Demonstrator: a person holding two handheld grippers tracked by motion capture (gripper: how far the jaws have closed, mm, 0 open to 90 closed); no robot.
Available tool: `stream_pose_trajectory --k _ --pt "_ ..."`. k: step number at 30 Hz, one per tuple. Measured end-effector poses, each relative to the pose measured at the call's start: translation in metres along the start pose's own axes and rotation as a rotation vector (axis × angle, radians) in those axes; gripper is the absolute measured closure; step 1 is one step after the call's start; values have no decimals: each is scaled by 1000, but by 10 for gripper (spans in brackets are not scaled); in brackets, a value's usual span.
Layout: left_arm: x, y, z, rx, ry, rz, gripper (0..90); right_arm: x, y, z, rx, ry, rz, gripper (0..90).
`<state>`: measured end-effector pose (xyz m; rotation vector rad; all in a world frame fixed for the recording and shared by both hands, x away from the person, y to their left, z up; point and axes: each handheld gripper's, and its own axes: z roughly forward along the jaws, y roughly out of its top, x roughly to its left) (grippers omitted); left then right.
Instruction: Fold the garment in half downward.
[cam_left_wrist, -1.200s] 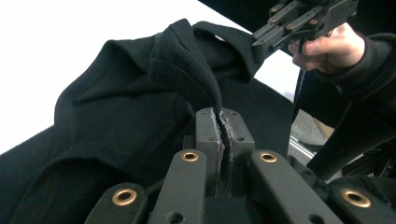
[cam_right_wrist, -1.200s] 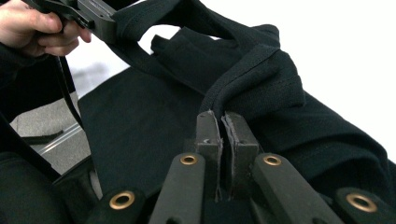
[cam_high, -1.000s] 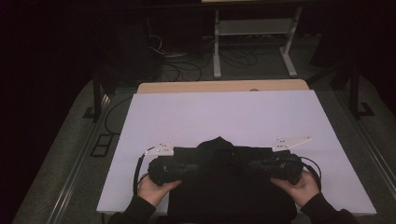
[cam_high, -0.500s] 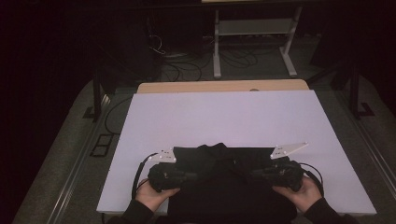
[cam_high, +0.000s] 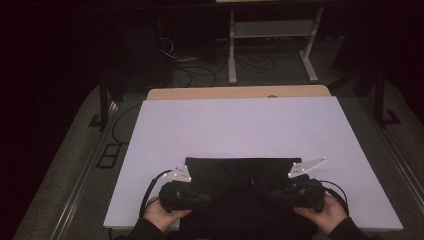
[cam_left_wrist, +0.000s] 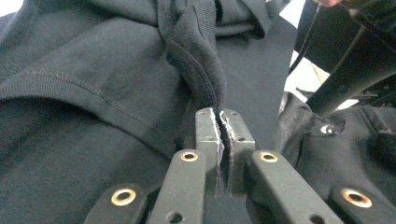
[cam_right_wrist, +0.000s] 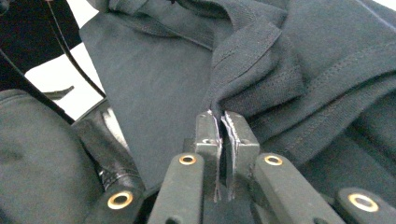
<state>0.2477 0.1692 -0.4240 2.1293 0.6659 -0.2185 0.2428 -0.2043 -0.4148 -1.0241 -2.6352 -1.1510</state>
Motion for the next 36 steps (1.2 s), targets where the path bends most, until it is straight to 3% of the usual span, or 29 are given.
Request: stream_pose_trajectory --k 13,20,31,36 --pt "-1 -2 6 36 -7 8 793 2 -3 3 30 7 10 797" --pt "-3 -2 7 33 21 29 648 3 -3 2 20 -14 6 717" --pt "-3 0 2 -14 23 21 422 3 -2 -4 -7 -24 7 561" --pt "-3 2 0 -27 43 27 333 3 -1 -7 -27 -32 2 451"
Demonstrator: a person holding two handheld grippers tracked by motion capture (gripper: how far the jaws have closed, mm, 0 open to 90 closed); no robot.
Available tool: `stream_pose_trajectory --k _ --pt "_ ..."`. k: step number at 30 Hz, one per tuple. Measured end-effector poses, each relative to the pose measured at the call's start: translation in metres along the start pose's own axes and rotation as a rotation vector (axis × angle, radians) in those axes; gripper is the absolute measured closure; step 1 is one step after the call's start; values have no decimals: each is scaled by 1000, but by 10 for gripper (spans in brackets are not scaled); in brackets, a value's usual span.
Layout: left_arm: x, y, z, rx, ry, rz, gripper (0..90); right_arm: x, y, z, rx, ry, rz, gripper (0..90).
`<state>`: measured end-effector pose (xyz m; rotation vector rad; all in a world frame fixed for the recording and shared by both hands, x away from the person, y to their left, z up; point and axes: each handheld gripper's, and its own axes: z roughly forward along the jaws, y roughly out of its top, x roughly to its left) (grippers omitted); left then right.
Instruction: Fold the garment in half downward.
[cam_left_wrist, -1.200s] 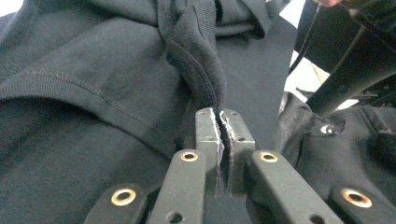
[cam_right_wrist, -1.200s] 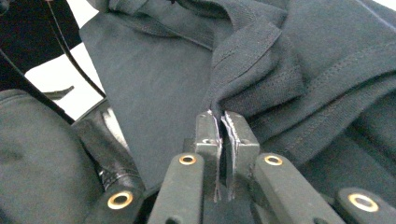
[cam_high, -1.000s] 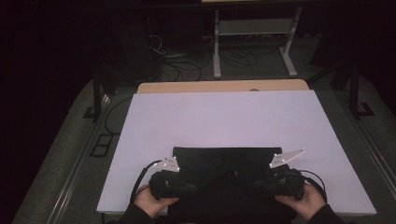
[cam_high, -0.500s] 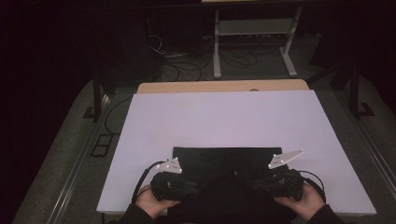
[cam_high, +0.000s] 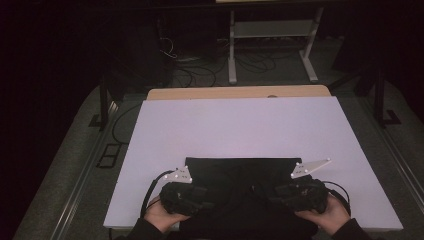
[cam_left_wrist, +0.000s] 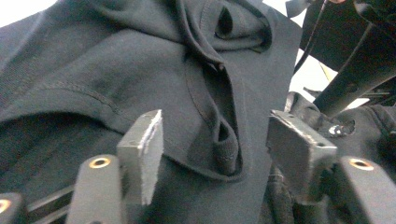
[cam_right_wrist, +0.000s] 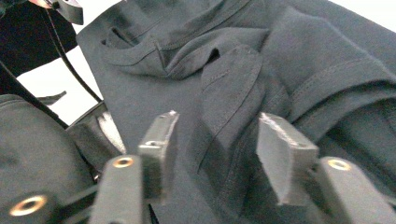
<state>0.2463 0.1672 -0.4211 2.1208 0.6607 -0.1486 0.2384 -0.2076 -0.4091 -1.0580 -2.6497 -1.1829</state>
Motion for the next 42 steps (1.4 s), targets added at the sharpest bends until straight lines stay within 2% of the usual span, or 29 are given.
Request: stream_pose_trajectory --k 6,13,18,21,25,29,33,42 --pt "2 3 -5 -31 -14 13 231 -3 2 -7 -36 -14 -5 313" --pt "5 7 -10 -63 0 29 123 -8 5 -16 -81 -47 -5 138" --pt "8 11 -10 -81 -15 26 16 -10 7 -21 -104 -65 -10 88" --pt "9 13 -12 -89 -8 29 0 -10 8 -22 -115 -82 -7 37" --pt "11 16 -15 -114 13 46 0 -12 10 -25 -121 -81 2 14" --pt "13 19 -20 -138 16 53 0 -15 11 -29 -125 -78 8 0" --pt "16 21 -23 -139 24 63 0 -20 11 -34 -133 -81 15 0" --pt "20 23 -28 -148 39 54 0 -28 11 -43 -147 -86 13 0"
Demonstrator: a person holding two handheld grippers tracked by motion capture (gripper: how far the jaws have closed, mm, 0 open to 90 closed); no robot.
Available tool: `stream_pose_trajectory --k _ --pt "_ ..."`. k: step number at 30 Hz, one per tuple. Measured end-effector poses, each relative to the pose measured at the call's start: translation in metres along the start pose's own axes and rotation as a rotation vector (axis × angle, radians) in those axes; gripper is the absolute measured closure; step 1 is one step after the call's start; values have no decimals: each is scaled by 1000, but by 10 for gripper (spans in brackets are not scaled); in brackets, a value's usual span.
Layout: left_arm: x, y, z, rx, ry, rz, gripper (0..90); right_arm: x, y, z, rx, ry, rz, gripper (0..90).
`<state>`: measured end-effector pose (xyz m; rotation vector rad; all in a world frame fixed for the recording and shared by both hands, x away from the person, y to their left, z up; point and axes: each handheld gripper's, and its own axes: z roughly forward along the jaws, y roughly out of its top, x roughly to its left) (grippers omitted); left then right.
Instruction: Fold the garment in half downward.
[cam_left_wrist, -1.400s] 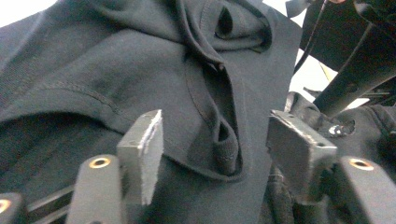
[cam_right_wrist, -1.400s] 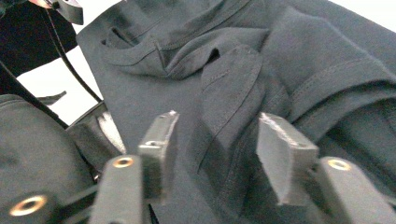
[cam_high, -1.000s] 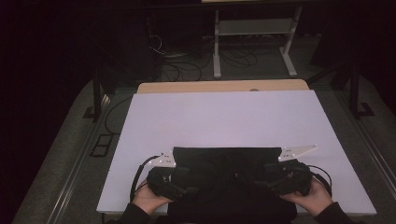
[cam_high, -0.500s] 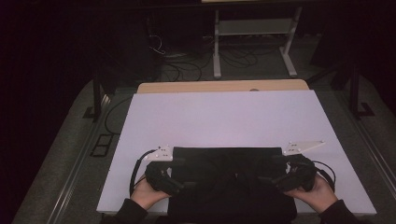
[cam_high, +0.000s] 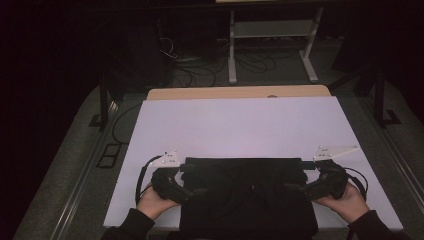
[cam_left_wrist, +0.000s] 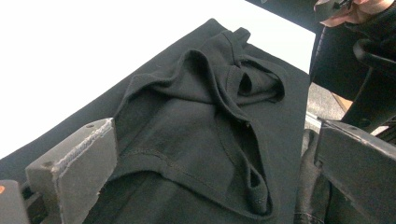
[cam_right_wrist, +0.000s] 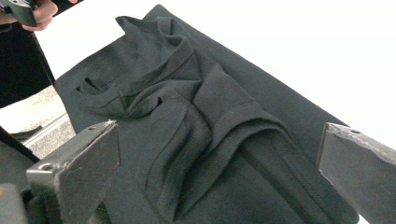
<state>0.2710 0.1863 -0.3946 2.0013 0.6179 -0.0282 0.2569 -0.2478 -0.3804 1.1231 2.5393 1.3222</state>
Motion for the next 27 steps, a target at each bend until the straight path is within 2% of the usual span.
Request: stream_pose_trajectory --k 14,21,27 --pt "9 6 -11 -9 27 -6 0 -15 3 -11 -10 -26 0 0" --pt "13 13 -17 -5 36 8 0 -22 9 -14 -11 -39 -4 0" --pt "21 17 -18 -8 45 -3 0 -28 12 -17 -12 -41 -10 0"
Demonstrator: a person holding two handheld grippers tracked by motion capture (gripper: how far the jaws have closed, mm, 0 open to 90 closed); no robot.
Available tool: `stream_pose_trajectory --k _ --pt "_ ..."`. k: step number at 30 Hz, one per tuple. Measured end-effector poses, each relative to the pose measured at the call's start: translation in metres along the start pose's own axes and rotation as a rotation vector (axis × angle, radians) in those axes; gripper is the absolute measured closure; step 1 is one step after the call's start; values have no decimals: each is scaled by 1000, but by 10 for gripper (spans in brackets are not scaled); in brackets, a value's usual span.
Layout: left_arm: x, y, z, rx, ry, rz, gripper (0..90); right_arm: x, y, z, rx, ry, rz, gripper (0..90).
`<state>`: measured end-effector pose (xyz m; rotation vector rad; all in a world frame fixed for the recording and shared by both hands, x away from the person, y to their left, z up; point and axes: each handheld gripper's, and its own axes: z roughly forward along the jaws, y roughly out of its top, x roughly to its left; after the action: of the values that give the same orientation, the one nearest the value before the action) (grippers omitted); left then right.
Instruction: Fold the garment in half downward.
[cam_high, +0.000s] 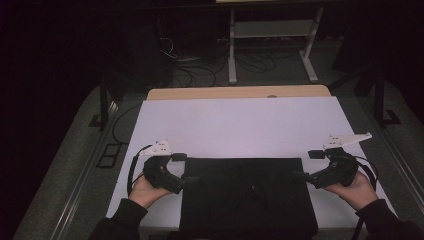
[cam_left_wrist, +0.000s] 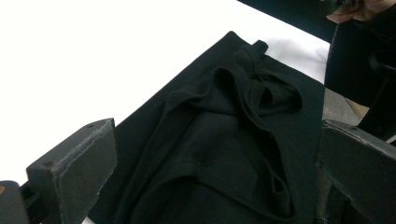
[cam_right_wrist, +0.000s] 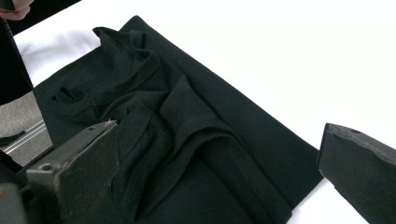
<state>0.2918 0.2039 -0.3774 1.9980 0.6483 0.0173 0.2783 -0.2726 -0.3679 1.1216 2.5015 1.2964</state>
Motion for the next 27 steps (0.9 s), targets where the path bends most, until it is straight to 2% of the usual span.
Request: stream_pose_trajectory --k 7,27 --pt "8 2 0 -16 17 7 0 -8 0 0 2 -12 11 0" --pt "30 0 13 -8 33 -50 0 -24 -3 15 31 -35 18 0"
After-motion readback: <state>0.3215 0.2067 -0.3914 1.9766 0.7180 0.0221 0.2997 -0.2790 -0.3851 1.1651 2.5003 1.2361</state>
